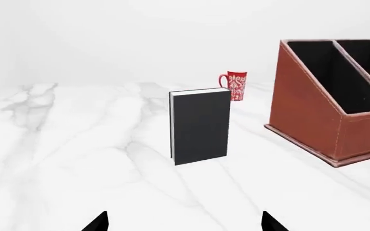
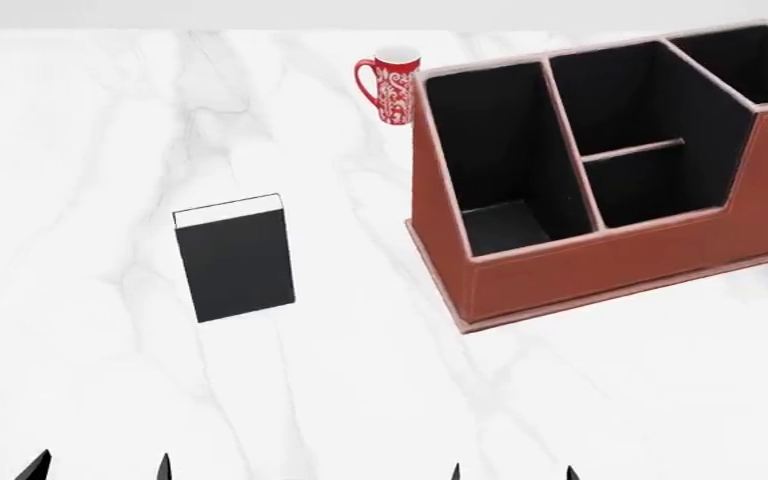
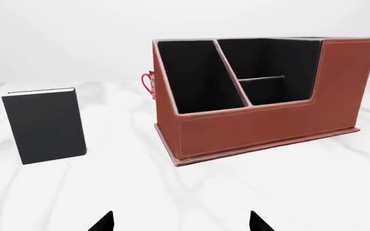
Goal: Pick up the book and place it in the right compartment of the caddy.
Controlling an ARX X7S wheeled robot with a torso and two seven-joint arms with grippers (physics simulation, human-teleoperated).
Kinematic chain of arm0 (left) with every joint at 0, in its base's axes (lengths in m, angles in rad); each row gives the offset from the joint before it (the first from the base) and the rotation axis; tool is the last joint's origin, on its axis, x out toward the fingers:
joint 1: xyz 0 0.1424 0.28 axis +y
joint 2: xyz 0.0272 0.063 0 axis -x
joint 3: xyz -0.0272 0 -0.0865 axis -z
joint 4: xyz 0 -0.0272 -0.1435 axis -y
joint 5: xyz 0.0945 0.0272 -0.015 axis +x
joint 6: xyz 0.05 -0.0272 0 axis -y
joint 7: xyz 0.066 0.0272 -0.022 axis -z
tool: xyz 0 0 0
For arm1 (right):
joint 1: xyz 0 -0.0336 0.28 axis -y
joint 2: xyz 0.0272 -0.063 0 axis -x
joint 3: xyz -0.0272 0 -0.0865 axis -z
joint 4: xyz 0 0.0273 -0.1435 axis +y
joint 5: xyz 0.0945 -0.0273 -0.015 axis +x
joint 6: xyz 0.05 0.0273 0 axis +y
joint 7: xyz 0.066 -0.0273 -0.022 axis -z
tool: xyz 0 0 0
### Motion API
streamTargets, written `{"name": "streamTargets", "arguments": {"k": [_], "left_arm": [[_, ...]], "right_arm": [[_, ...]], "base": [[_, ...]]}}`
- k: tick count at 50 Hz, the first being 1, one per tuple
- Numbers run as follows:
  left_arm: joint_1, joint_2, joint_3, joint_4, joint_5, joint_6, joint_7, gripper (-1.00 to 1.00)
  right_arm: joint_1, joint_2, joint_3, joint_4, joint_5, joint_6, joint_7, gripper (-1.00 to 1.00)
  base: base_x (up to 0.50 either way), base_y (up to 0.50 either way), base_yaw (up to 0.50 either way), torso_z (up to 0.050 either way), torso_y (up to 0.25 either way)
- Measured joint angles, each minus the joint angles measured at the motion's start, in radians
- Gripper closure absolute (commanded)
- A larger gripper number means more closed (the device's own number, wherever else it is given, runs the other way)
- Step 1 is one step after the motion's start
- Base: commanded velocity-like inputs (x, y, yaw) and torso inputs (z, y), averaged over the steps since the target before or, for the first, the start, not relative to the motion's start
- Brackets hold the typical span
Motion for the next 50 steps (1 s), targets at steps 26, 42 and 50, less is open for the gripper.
{"name": "streamTargets", "arguments": {"k": [26, 42, 50], "left_arm": [[-0.005, -0.030, 0.034, -0.003, -0.034, 0.002, -0.038, -1.00], [0.008, -0.100, -0.111, 0.514, -0.115, -0.501, -0.185, -1.00], [0.127, -0.190, -0.451, 0.806, -0.306, -0.703, -0.352, -1.00]], "right_arm": [[0.000, 0.031, -0.037, -0.011, 0.023, 0.009, 0.040, -1.00], [0.171, 0.078, -0.010, -0.356, 0.133, 0.478, 0.114, -1.00], [0.432, 0.081, 0.021, -0.423, 0.192, 0.762, 0.155, -1.00]], "base": [[0.00, -0.10, 0.00, 0.000, 0.000], [0.00, 0.00, 0.00, 0.000, 0.000], [0.00, 0.00, 0.00, 0.000, 0.000]]}}
